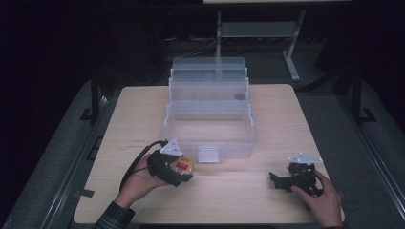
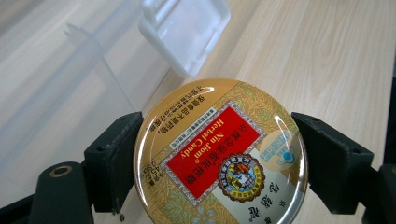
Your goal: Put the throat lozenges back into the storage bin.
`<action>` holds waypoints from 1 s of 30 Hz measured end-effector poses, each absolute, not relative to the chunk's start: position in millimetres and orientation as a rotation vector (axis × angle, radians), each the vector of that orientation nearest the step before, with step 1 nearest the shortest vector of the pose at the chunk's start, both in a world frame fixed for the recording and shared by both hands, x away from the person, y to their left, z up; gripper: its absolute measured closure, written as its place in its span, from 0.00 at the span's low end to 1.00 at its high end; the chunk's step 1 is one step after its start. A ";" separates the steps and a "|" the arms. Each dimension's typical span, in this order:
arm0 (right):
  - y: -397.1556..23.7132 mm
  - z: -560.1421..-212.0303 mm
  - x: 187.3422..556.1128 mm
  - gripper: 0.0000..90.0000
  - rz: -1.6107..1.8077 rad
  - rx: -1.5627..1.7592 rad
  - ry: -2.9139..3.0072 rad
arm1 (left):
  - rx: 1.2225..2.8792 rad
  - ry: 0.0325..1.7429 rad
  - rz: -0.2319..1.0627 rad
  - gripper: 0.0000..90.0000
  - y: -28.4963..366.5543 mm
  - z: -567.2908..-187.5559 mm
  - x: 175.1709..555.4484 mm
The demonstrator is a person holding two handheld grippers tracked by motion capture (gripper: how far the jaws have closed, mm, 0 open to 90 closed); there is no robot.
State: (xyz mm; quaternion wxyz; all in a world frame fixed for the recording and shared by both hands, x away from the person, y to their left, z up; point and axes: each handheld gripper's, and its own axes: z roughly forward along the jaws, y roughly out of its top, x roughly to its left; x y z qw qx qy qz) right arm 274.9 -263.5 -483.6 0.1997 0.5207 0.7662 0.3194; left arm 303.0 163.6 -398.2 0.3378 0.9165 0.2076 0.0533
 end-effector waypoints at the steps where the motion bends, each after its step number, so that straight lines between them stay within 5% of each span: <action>1: -263.5 -483.6 274.9 0.00 0.893 1.456 2.142 | 2.384 0.537 0.139 0.22 163.6 -396.2 303.3; 30: -263.4 -483.6 274.9 0.00 0.893 1.457 2.142 | 2.354 0.552 0.143 0.22 165.5 -363.5 317.2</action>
